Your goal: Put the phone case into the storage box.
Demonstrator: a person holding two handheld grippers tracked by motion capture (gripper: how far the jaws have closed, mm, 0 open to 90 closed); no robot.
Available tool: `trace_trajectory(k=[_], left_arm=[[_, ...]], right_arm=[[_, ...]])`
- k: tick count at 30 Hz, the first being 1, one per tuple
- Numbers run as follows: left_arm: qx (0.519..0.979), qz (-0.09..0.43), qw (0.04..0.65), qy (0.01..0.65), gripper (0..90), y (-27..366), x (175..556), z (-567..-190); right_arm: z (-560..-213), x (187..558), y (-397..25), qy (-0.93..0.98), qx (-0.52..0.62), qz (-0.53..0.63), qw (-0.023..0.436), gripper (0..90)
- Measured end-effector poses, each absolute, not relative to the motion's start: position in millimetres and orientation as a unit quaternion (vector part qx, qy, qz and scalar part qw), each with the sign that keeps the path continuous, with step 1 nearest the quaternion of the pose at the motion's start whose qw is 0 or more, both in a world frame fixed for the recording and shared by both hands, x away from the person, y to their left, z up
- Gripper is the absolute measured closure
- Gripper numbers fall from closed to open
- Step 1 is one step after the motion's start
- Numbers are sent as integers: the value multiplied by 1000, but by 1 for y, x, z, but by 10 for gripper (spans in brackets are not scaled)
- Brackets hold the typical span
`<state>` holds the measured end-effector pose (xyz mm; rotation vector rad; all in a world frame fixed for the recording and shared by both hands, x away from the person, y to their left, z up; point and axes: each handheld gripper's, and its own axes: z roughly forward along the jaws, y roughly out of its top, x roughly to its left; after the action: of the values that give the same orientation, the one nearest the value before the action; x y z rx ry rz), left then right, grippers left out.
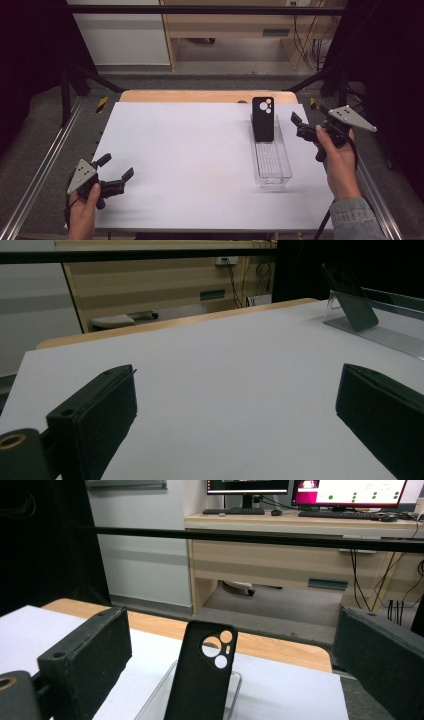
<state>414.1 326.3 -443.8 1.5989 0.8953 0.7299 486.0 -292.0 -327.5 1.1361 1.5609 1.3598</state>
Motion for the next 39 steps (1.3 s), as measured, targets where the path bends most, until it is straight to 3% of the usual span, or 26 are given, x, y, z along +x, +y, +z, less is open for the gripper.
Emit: trace_trajectory(k=[39], left_arm=[[676, 315, 550, 376, 36, 326, 413, -443]], right_arm=[[-347, 445, -316, 615, 441, 521, 394, 25]])
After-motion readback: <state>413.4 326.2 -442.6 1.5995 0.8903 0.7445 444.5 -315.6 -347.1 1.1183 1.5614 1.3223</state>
